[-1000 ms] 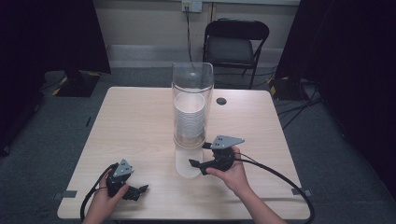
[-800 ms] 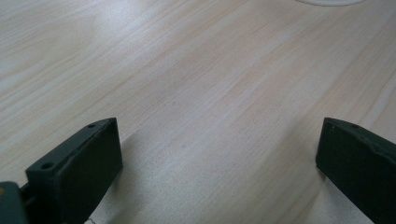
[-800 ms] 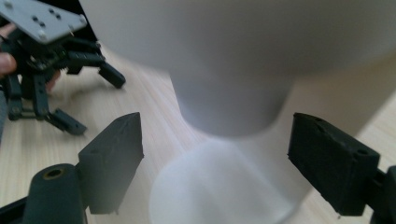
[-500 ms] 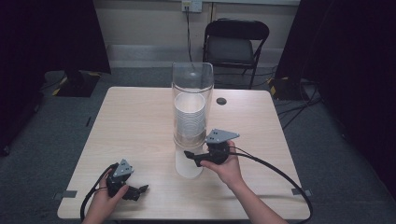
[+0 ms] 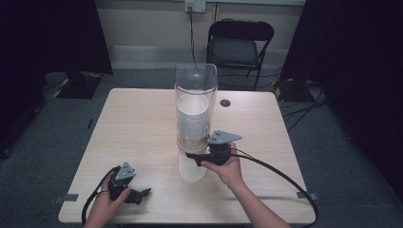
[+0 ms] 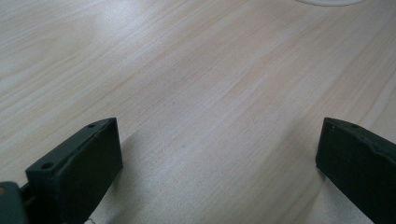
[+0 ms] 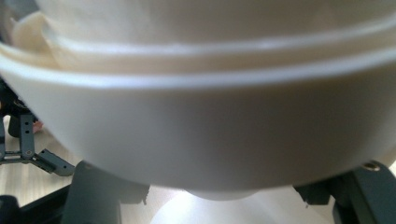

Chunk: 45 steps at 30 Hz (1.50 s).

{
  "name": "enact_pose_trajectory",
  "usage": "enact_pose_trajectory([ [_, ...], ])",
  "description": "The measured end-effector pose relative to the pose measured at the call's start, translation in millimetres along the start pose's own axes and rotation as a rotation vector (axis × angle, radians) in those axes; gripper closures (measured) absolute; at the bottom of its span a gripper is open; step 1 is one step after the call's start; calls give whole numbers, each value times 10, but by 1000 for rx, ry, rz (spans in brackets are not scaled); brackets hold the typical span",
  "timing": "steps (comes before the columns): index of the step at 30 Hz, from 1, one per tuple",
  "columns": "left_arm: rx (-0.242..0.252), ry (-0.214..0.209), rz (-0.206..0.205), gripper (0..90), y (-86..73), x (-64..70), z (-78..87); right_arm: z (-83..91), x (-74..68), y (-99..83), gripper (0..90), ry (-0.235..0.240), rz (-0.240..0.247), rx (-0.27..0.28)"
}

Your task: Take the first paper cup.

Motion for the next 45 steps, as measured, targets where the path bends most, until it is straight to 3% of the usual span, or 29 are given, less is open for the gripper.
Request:
enact_pose_trajectory([
  [12, 0, 1, -2, 0, 0, -1, 0, 7, -15, -39, 361, -18, 38, -14],
  [14, 0, 1, -1, 0, 0, 0, -1, -21, -15, -123, 365, -31, 53, -63],
  [15, 0, 1, -3, 0, 0, 0, 0, -49, -1, -280, 366, -38, 63, -133],
  [16, 0, 1, -3, 0, -1, 0, 0, -53, 7, -346, 366, -18, 24, -68],
  [17, 1, 0, -1, 0, -2, 1, 0, -41, -4, -354, 366, -19, 28, -60],
  [23, -1, 0, -4, 0, -2, -1, 1, -23, 9, -342, 366, -19, 54, -78],
  [29, 1, 1, -1, 0, -3, 1, 1, -23, 0, -370, 366, -33, 49, -48],
  [34, 0, 0, -1, 0, -3, 1, 2, -19, -5, -353, 353, -31, 31, -54],
  [37, -1, 0, -2, 0, -3, 1, 3, -9, 31, -255, 264, -39, -26, -14],
  [39, 0, 1, -2, 0, -3, 1, 3, 0, 34, -207, 258, -36, -27, -9],
  [42, 0, 0, -2, 0, -3, 1, 2, 37, 10, -78, 267, -28, 5, 5],
  [45, -1, 0, -2, 0, -4, 1, 3, 41, 4, -69, 300, -33, 37, 0],
])
Point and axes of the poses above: each handheld gripper's, and its own axes: z roughly backward along the jaws, y roughly out of its top, x roughly to its right, the point moved 7 cm from there along -z, roughly forward along the jaws, and after that the axes turned 7 degrees about -y, right-handed, at the moved point
